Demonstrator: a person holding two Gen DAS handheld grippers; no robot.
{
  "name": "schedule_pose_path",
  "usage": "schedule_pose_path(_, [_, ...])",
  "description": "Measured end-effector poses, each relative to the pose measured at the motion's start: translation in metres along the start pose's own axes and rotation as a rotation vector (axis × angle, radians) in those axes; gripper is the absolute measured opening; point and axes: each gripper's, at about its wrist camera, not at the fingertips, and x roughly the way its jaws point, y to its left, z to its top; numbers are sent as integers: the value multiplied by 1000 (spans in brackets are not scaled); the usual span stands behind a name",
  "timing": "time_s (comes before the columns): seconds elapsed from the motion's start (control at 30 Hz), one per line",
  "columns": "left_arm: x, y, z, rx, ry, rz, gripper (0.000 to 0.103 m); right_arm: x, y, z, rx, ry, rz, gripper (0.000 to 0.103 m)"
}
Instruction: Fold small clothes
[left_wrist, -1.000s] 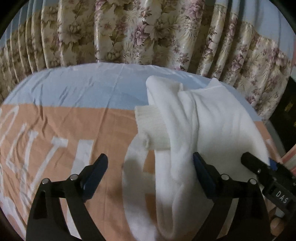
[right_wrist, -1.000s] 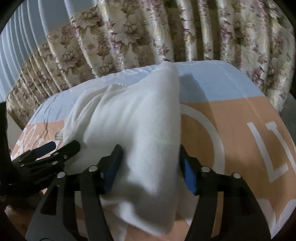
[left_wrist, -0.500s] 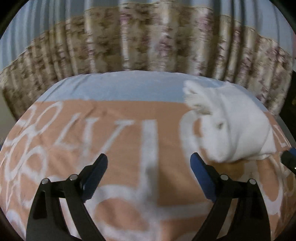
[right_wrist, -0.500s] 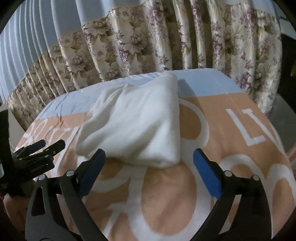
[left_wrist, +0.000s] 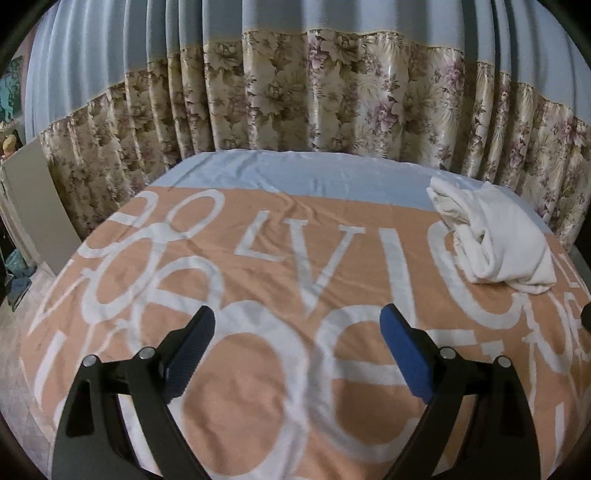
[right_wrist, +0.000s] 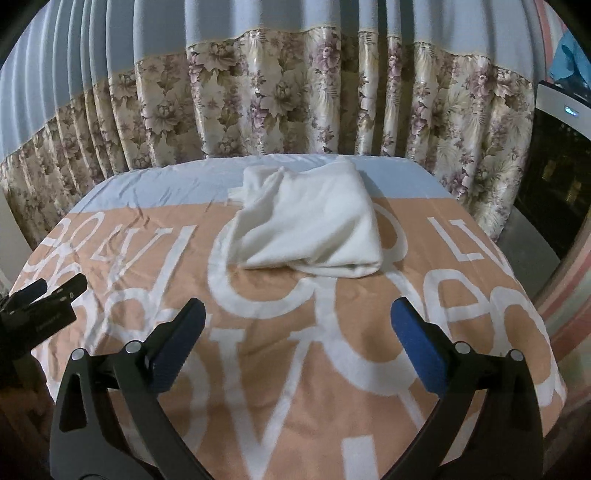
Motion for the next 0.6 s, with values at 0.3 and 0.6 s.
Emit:
schedule_pose_path(0.3, [-14, 11, 6, -5, 10, -12, 92, -21, 24, 16, -19, -29, 8, 100])
schedule_pose_path(0.6, [-23, 10, 7, 9, -11, -31, 101, -24, 22, 15, -20, -27, 4, 100])
